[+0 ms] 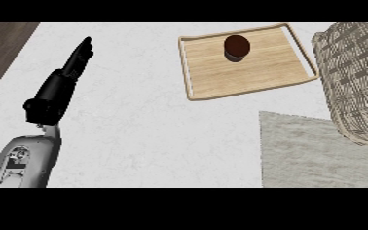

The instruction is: Pick the can from the placemat and place it in the basket

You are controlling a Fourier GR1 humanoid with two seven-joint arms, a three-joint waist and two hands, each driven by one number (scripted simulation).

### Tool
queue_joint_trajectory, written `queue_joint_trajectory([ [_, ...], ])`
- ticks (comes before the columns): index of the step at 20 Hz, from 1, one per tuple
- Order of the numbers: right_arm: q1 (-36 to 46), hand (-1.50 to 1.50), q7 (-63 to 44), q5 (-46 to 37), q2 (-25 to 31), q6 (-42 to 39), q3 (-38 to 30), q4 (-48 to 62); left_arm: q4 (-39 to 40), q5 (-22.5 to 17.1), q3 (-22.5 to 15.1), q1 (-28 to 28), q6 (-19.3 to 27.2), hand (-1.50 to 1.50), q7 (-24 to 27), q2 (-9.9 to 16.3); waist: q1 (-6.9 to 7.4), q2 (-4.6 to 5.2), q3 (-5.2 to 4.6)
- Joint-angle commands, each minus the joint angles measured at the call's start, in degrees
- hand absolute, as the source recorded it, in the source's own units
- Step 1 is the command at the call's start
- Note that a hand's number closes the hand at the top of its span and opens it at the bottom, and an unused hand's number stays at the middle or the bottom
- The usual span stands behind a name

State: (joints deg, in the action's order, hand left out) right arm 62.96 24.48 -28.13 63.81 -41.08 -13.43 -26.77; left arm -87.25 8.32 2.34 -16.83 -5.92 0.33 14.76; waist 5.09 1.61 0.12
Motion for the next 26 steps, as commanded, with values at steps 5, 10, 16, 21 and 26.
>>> queue_joint_trajectory([
  [5,-1.3,1.50,11.1,-10.2,1.1,3.8,10.8,-0.9,0.7,0.3,0.1,0.8,0.1,0.00,0.5,-0.2,-1.11,0.07,0.06],
  [10,1.2,1.50,14.8,-14.4,1.7,7.8,14.5,1.4,-1.9,0.2,-0.2,1.5,0.1,0.00,-0.8,-0.4,0.05,0.11,0.06],
  [16,3.5,-1.50,18.4,-14.8,0.1,2.8,16.5,7.0,-0.3,0.6,0.4,1.7,-0.4,0.00,0.7,0.6,-0.52,0.09,-0.03],
  [21,5.7,-1.50,18.7,-11.2,-1.2,2.4,13.9,11.5,-1.4,0.3,0.6,0.7,-0.3,0.00,-0.4,0.5,-0.41,0.04,0.08],
  [26,10.0,-1.50,10.3,-1.6,-2.7,-0.2,4.8,18.9,-1.1,0.4,0.5,0.8,-0.1,0.00,-0.9,0.1,-0.81,-0.14,0.07],
])
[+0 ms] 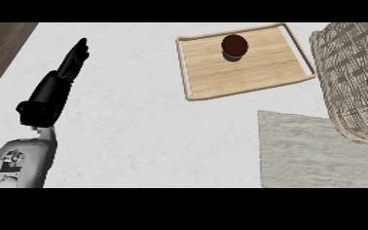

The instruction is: Pick the can from the placemat and place it in the basket

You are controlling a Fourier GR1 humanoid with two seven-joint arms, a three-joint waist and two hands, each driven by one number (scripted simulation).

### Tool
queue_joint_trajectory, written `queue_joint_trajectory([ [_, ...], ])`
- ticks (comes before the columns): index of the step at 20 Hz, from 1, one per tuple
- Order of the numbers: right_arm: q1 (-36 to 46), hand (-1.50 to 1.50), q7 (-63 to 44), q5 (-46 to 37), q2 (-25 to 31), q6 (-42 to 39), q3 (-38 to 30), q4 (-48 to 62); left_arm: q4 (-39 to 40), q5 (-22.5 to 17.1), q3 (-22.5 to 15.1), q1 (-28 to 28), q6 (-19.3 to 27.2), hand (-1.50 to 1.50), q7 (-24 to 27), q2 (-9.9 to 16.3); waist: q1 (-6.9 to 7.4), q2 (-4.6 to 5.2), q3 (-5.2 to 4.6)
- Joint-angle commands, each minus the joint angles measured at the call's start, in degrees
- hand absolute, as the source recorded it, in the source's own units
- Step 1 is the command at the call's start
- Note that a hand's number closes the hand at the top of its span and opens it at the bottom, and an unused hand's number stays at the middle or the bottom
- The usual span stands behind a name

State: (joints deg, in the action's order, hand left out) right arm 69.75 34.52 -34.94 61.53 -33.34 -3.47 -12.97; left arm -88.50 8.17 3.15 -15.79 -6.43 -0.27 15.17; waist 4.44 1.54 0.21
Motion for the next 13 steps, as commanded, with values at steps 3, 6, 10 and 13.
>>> queue_joint_trajectory([
  [3,5.4,-1.50,-5.6,9.9,3.2,-6.5,-10.6,9.0,-0.6,0.3,0.1,0.1,0.3,0.00,0.3,0.1,0.16,0.13,0.06],
  [6,6.5,-1.50,-11.1,13.2,5.2,-4.4,-14.1,11.8,-1.5,0.4,-1.1,0.1,0.2,0.00,-1.2,-1.0,0.66,0.38,0.17],
  [10,4.3,-1.50,-14.2,16.5,7.8,-1.3,-17.5,12.8,-0.2,0.5,-0.7,-0.3,0.7,0.00,0.4,-1.2,0.45,1.50,0.37],
  [13,3.1,-1.50,-15.7,18.9,9.0,0.0,-19.9,12.9,-0.7,0.3,-0.3,-0.5,0.6,0.00,0.9,-0.7,0.75,1.71,0.49],
])
